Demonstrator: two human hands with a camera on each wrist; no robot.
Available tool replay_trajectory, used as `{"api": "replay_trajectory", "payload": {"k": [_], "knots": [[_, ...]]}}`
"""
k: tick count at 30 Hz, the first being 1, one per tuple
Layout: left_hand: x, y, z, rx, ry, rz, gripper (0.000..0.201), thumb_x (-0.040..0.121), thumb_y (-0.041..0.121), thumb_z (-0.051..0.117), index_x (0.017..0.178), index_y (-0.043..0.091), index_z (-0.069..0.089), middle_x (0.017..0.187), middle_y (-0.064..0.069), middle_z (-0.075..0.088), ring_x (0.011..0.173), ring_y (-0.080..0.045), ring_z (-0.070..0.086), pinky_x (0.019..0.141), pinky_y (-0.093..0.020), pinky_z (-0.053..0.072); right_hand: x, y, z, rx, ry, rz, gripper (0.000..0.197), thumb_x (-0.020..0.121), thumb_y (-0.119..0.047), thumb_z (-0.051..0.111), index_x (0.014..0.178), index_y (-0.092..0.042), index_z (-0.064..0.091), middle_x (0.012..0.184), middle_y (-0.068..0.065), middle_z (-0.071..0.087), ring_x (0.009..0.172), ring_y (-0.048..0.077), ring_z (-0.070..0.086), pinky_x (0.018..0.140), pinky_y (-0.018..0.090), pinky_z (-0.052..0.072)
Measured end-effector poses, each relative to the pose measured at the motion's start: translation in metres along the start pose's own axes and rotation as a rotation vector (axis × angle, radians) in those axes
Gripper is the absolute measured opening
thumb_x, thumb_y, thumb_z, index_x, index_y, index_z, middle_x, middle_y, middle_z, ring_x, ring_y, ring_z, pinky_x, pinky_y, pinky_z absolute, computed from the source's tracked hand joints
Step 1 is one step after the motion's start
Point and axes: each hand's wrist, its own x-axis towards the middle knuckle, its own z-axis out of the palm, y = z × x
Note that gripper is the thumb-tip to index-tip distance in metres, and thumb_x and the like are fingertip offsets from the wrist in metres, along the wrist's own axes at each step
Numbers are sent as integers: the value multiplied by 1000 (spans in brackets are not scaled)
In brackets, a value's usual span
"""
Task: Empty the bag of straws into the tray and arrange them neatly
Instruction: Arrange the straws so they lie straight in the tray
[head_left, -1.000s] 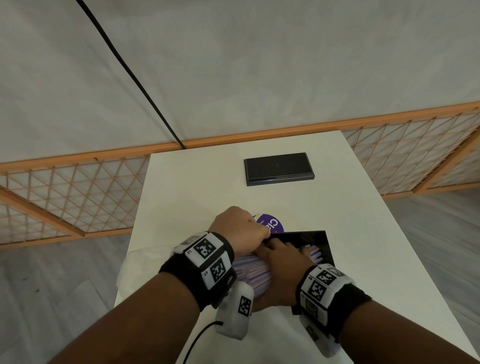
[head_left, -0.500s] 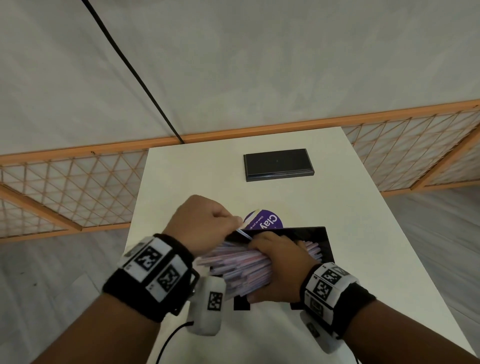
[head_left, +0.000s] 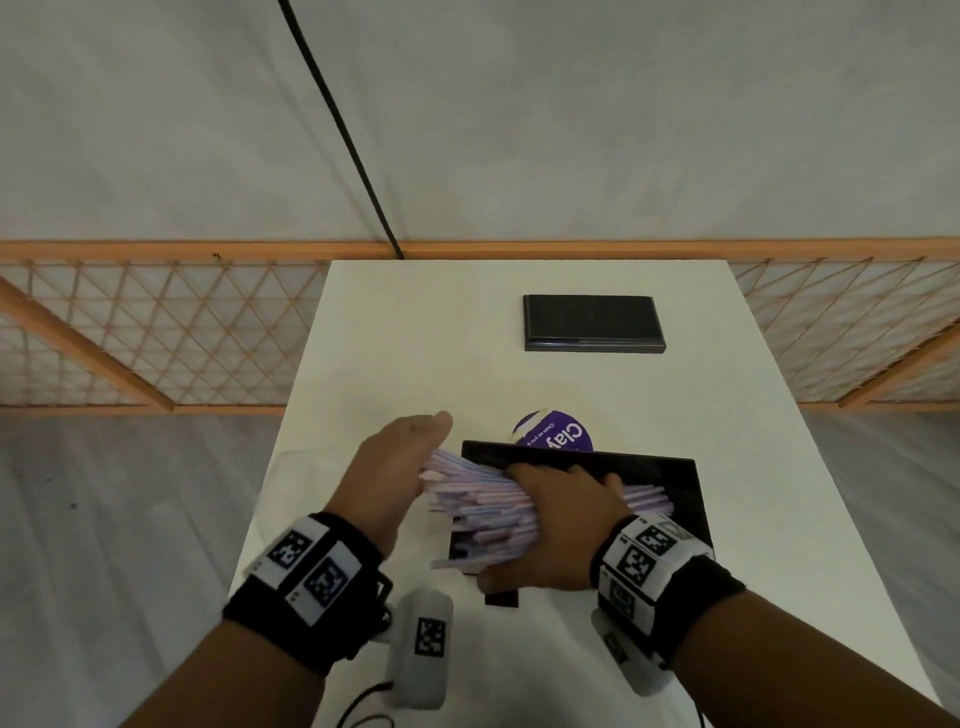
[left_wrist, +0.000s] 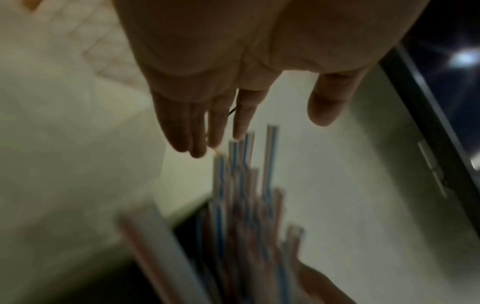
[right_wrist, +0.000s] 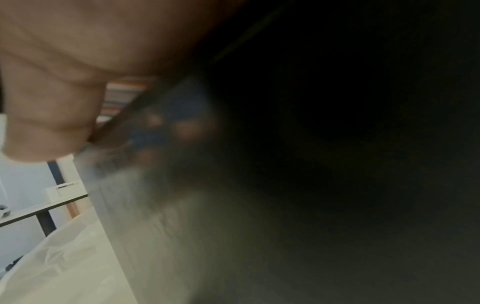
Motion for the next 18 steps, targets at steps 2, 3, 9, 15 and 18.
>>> {"api": "replay_trajectory", "payload": {"k": [2, 3, 9, 15, 18], "knots": [[-3, -9, 10, -42, 29, 58, 24, 91, 29, 73, 79, 8, 74, 88, -12, 74, 84, -24, 67, 94, -52, 54, 1, -7, -4, -6, -6, -11, 102, 46, -93, 60, 133, -46, 38, 130, -13, 54, 122, 26, 49, 106, 62, 23], [-7, -12, 13, 14, 46, 106, 29, 94, 25, 71, 74, 4, 72, 77, -10, 73, 75, -23, 67, 89, -52, 56, 1, -11, -6, -9, -2, -18, 97, 48, -93, 61, 130, -44, 42, 123, -13, 55, 118, 24, 51, 106, 60, 25], [-23, -9, 10, 343, 37, 244, 42, 93, 45, 61, 70, 10, 70, 68, -6, 69, 73, -27, 66, 74, -46, 55, 2, -11, -5, 23, -41, -5, 88, 44, -93, 60, 113, -40, 49, 111, -15, 55, 108, 16, 55, 104, 55, 34], [-27, 46, 24, 78, 78, 163, 29, 95, 31, 68, 76, 9, 62, 76, 2, 60, 72, -21, 60, 67, -34, 49, 0, 0, -5, 21, -59, -2, 94, 38, -93, 60, 114, -39, 47, 117, -17, 59, 116, 19, 55, 106, 60, 30], [-26, 60, 54, -332, -121, -273, 14, 90, 15, 72, 94, 6, 63, 109, -13, 53, 93, -32, 62, 80, -44, 61, -6, 1, -8, 18, -52, -39, 96, 53, -84, 62, 134, -38, 41, 136, -10, 54, 129, 24, 50, 108, 61, 29]]}}
